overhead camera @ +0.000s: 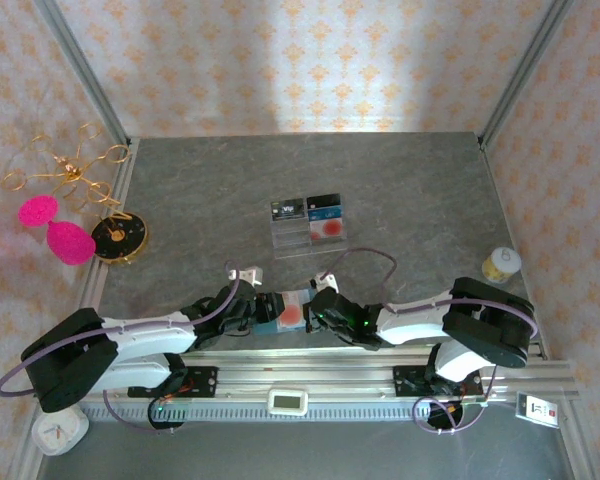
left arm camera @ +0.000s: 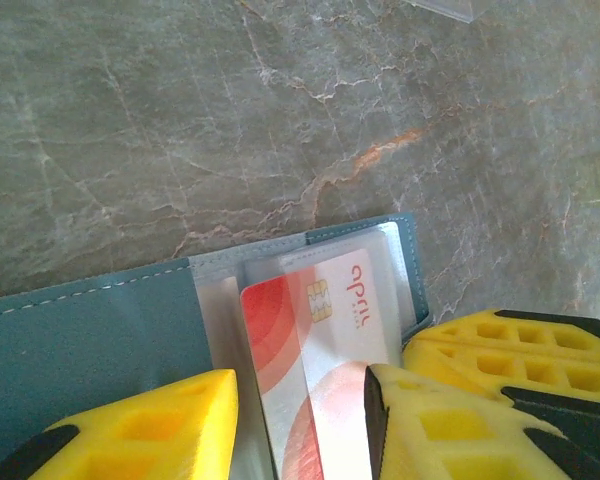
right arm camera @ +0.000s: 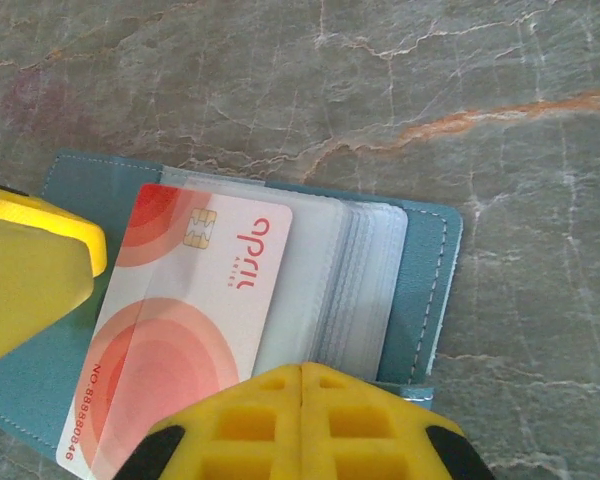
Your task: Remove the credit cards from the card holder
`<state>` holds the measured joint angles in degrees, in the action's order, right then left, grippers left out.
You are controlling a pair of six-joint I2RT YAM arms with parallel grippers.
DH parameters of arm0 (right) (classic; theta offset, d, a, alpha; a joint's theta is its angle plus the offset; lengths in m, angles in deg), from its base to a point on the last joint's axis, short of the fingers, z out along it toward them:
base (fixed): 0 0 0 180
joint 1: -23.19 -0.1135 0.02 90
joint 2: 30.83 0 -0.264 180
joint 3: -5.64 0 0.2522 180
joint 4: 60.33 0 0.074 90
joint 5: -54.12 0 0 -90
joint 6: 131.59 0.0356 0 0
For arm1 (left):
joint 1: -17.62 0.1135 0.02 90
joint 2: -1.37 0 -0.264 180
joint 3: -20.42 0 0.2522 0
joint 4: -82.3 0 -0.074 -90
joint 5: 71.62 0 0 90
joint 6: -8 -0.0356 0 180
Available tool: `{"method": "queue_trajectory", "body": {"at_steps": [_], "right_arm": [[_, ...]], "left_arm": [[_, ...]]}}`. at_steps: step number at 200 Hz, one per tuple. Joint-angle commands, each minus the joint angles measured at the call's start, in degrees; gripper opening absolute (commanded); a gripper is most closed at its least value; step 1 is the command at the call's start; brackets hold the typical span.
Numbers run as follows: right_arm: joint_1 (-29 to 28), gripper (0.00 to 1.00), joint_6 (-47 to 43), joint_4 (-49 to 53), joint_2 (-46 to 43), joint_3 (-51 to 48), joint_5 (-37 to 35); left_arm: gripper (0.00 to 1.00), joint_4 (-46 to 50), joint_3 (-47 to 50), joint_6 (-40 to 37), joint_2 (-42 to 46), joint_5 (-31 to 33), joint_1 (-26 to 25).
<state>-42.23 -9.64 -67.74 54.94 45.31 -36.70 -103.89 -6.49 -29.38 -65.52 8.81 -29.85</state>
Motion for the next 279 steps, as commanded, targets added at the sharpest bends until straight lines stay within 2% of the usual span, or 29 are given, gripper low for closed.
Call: {"method": "queue_trajectory", "body": {"at_steps": [1, 47, 66, 97, 113, 124, 139, 154, 178, 240, 252, 279], "right_arm": [[0.08, 0.0, 0.79, 0.08, 1.41, -0.8, 2.02], [0.04, 0.0, 0.94, -0.2, 1.76, -0.23, 3.2], [0.04, 0.0, 1.19, 0.19, 1.14, -0.24, 2.69], [0.04, 0.0, 1.2, 0.78, 0.79, -0.08, 2.66], [0.04, 0.0, 1.42, 1.04, 0.96, 0.02, 2.48], [0.08, 0.0, 1.46, 1.07, 1.17, 0.16, 2.43], [0.04, 0.0, 1.38, 1.1, 1.29, 0.26, 2.63], [0.08, 0.0, 1.37, 0.84, 1.51, 0.32, 3.0], [0.03, 0.0, 1.45, 0.7, 1.89, 0.46, 3.23], [-0.14, 0.0, 1.37, 0.55, 2.37, 0.86, 3.78], [-0.29, 0.0, 1.38, 0.89, 2.38, 0.98, 3.46], [-0.31, 0.0, 1.66, 1.46, 1.92, 0.88, 2.51]], "left_arm": [[0.39, 0.61, -1.27, -0.88, -1.3, 1.2, 0.37], [0.29, -2.81, -0.99, -0.33, -5.22, -1.06, 0.44], [0.21, -4.64, 0.45, 0.89, -4.28, -0.47, 0.62], [0.15, -10.14, 4.05, 2.87, -1.28, -0.25, 1.03], [0.06, -14.14, 5.92, 3.52, -0.63, -1.02, 1.02], [0.07, -18.37, 7.45, 4.23, -0.76, -2.08, 1.06], [0.19, -22.69, 8.94, 5.53, -1.66, -3.4, 1.14], [0.25, -25.29, 9.4, 6.42, -2.69, -4.31, 1.08], [0.24, -27.59, 9.76, 7.33, -3.76, -5.01, 1.07], [0.23, -26.65, 9.19, 7.36, -5.35, -5.45, 1.07], [0.19, -25.75, 9.19, 7.28, -5.23, -5.03, 1.09], [0.0, -22.33, 8.99, 6.87, -4.45, -4.35, 1.13]]}}
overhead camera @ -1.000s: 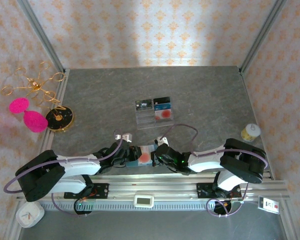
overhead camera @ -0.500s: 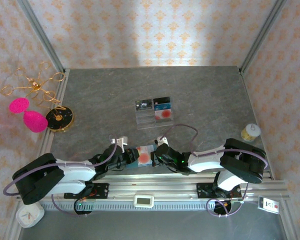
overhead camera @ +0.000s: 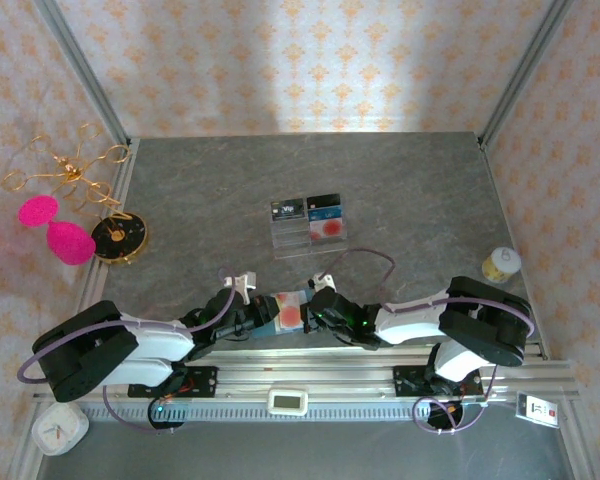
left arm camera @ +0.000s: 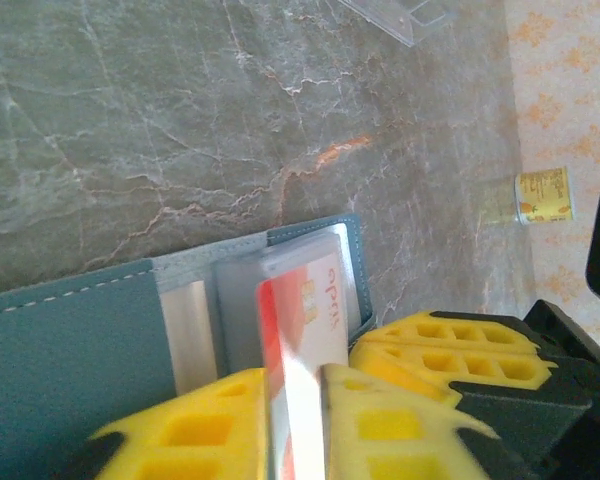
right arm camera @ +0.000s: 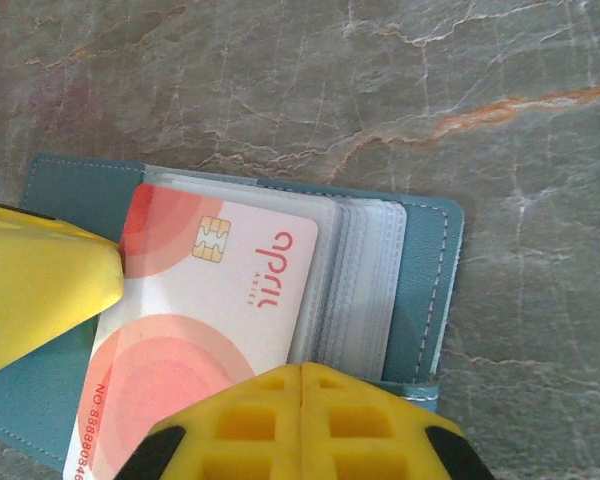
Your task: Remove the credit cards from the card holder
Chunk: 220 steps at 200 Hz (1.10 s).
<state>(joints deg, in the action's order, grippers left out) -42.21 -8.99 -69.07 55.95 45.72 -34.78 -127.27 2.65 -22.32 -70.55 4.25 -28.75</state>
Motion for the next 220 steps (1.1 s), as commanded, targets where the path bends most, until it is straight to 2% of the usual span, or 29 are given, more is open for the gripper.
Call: {"method": "queue_trajectory", "body": {"at_steps": [1, 59, 81, 121, 161, 220], "right_arm": [[-0.33, 0.0, 1.03, 2.8, 0.92, 0.43, 0.53], [-0.32, 0.0, 1.88, 3.55, 0.92, 0.13, -0.67], [-0.29, 0.0, 1.61, 3.02, 2.24, 0.48, 0.21], [-0.27, 0.0, 1.6, 2.39, 3.08, 0.75, 0.91], [-0.42, 0.0, 1.5, 1.86, 3.32, 0.72, 1.74], [-0.42, 0.0, 1.06, 1.46, 4.74, 1.36, 2.81]], "left_arm": [[0.0, 1.23, -0.13, -0.18, 0.7, 0.27, 0.0], [0.0, 10.03, 2.7, -1.52, 11.56, 1.9, 1.71], [0.0, 9.91, 3.59, -1.58, 14.59, 2.27, 1.75], [0.0, 6.24, 3.1, -1.94, 10.98, 0.25, 1.74], [0.16, 1.83, 3.79, -0.71, 8.3, -0.37, 1.71], [0.25, -1.36, 3.83, -0.13, 5.98, -0.97, 1.29]]}}
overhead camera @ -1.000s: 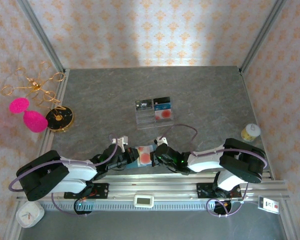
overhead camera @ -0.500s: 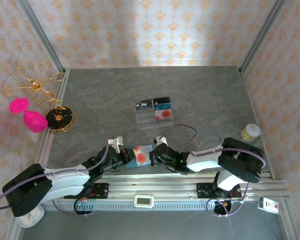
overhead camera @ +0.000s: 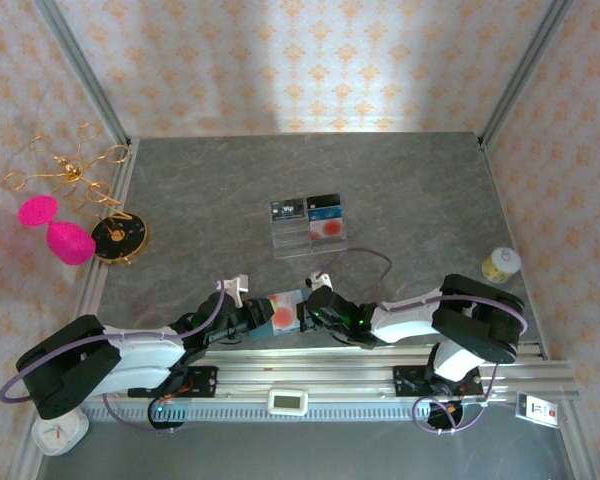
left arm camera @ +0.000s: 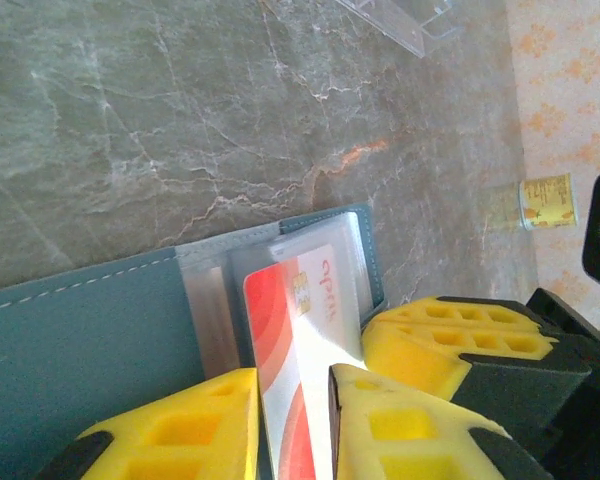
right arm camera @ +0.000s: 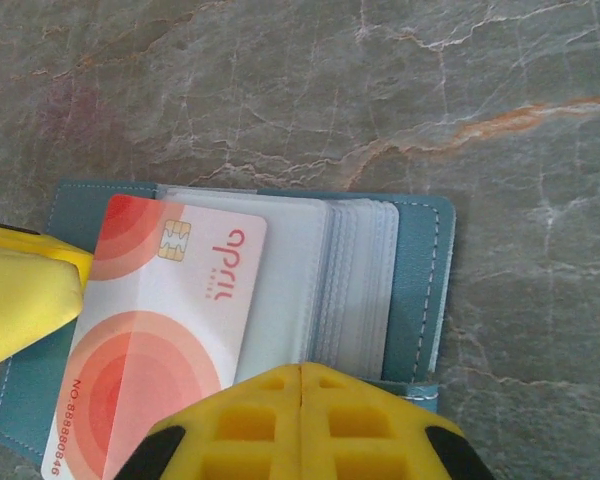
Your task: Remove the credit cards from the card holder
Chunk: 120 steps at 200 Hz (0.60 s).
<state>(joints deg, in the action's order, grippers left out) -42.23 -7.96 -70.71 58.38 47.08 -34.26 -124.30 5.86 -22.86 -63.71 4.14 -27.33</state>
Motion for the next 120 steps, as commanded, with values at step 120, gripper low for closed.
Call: {"method": "queue_trajectory", "body": {"at_steps": [120], "right_arm": [[-0.35, 0.0, 2.01, 5.34, 0.14, -1.92, -1.54]], "left_arm": [[0.0, 20.06, -0.59, -3.06, 20.72, 5.62, -0.23]]}}
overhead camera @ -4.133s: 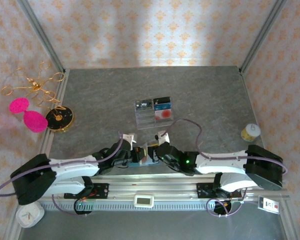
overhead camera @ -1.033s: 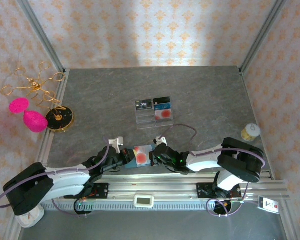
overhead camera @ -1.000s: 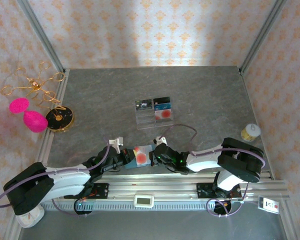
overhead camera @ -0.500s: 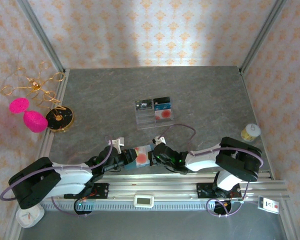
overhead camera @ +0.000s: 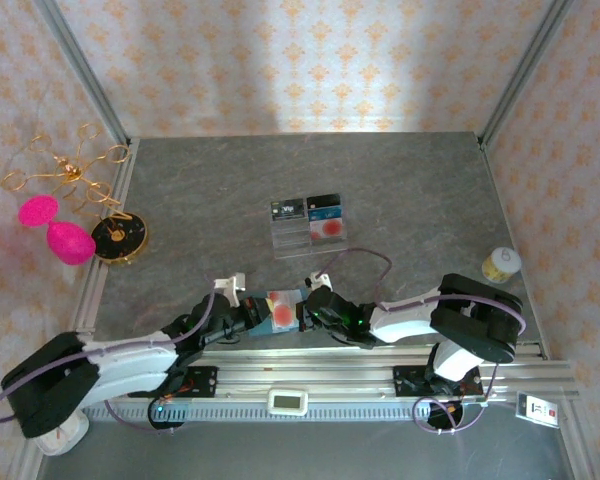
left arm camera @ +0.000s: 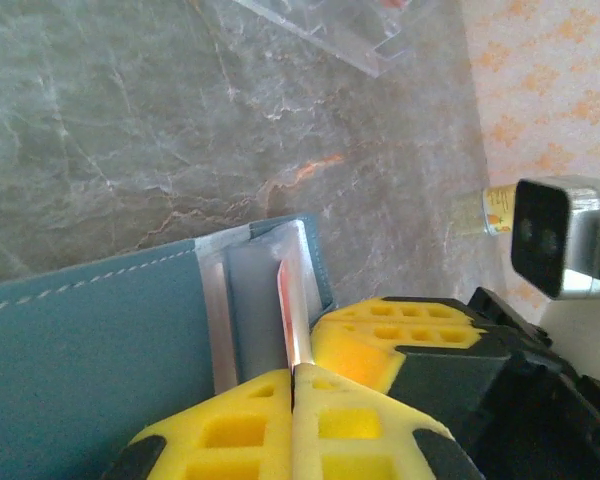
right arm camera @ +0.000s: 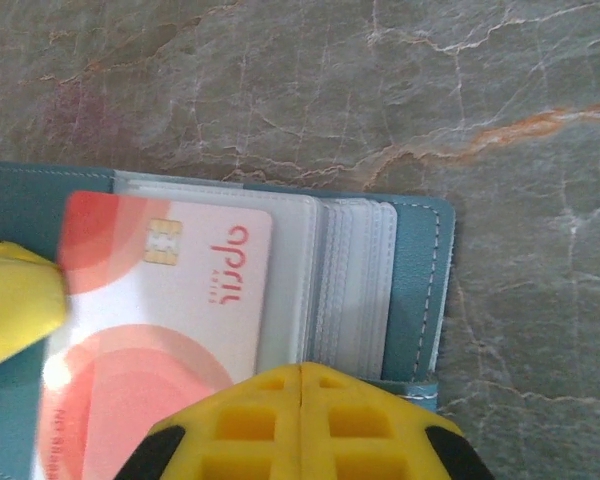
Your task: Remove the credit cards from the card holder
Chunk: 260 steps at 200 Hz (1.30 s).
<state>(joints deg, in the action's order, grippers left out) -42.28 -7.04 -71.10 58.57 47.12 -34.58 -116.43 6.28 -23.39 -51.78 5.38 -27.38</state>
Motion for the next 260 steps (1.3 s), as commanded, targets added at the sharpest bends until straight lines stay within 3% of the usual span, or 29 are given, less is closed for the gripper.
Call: {"method": "queue_trajectory", "body": {"at_steps": [1, 35, 90, 133, 152, 182, 250, 260], "right_arm": [[-0.33, 0.0, 1.07, 5.73, -0.13, -1.97, -1.25], [-0.27, 0.0, -0.41, 5.05, -1.31, -2.12, -0.97], [-0.79, 0.24, -5.8, 5.35, -5.96, -1.75, -1.32], [-1.1, 0.27, -8.61, 3.54, -9.02, -1.56, 2.67], [-1.28, 0.22, -10.01, 2.41, -7.19, 0.11, 7.57], [-1.69, 0.07, -11.58, 4.18, -1.4, 4.09, 7.54], [-1.76, 0.03, -12.83, 4.61, 6.66, 7.67, 8.39], [-1.72, 0.03, -12.55, 4.13, 7.33, 7.78, 8.81]], "left_arm": [[0.0, 12.63, -1.06, -2.53, 9.21, 4.46, -0.09], [0.0, 19.55, -0.67, -2.42, 16.65, 5.97, 0.11], [0.0, 14.71, -0.41, -2.52, 12.59, 4.29, 0.08], [0.0, 12.92, -0.09, -2.49, 10.83, 3.85, 0.17], [0.0, 11.51, 0.5, -1.85, 10.52, 3.68, 0.14], [0.0, 12.0, 0.39, -1.91, 11.01, 3.69, 0.1], [0.0, 9.91, 0.37, -2.44, 8.61, 2.43, 0.11], [0.08, 9.43, 0.4, -2.45, 7.92, 1.99, 0.14]]}}
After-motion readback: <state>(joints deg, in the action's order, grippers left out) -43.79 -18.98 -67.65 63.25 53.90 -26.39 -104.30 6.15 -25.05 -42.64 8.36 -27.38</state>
